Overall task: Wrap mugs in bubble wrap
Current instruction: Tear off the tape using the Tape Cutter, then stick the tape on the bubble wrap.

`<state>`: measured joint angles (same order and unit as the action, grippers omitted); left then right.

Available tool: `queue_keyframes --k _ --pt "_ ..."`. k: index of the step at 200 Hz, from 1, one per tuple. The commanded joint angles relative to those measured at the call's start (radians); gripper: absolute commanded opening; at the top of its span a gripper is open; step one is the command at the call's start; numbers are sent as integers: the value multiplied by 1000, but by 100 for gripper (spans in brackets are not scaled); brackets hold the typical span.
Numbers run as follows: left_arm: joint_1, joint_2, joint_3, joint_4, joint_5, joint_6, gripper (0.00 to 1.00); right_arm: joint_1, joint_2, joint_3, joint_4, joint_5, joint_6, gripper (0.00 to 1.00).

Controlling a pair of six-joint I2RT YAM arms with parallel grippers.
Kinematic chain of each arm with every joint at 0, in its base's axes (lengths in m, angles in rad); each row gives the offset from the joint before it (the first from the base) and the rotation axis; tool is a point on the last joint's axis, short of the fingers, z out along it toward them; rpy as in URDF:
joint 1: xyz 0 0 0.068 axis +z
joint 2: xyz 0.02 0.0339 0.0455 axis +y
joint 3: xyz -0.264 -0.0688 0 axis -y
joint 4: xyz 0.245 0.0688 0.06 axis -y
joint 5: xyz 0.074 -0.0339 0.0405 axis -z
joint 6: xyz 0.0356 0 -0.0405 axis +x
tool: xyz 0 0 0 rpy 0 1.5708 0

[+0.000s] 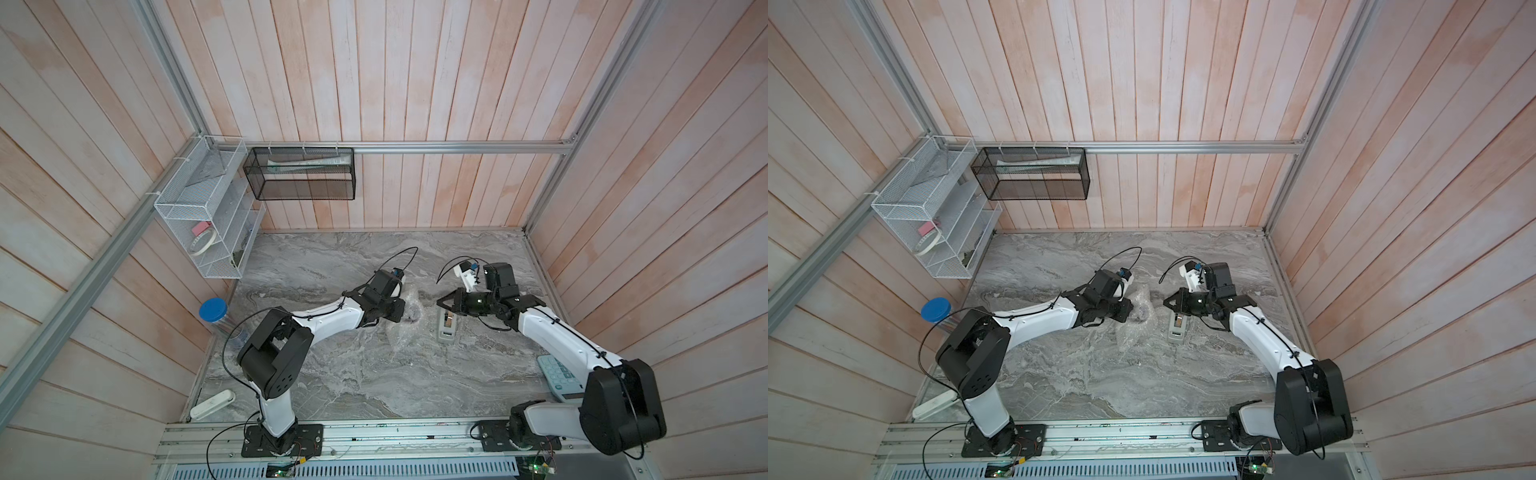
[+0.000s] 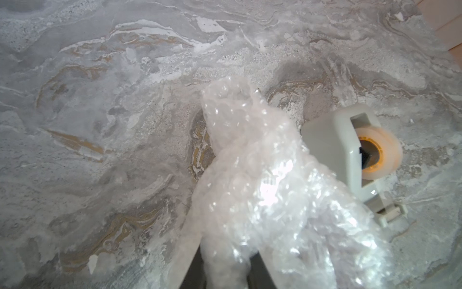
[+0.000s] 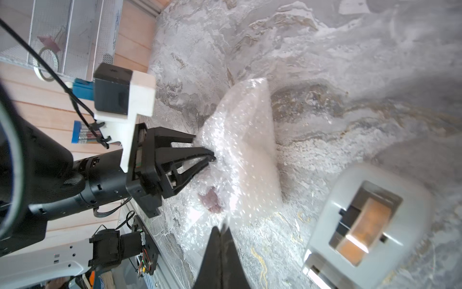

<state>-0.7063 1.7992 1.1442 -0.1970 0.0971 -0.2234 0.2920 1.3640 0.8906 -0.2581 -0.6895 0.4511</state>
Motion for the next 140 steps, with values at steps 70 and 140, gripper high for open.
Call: queue_keyframes --k 70,140 --pt "-13 42 -12 -18 56 76 22 95 213 100 -8 -104 -133 0" --pt "-13 36 -11 -18 61 81 22 111 306 158 11 -131 -139 0"
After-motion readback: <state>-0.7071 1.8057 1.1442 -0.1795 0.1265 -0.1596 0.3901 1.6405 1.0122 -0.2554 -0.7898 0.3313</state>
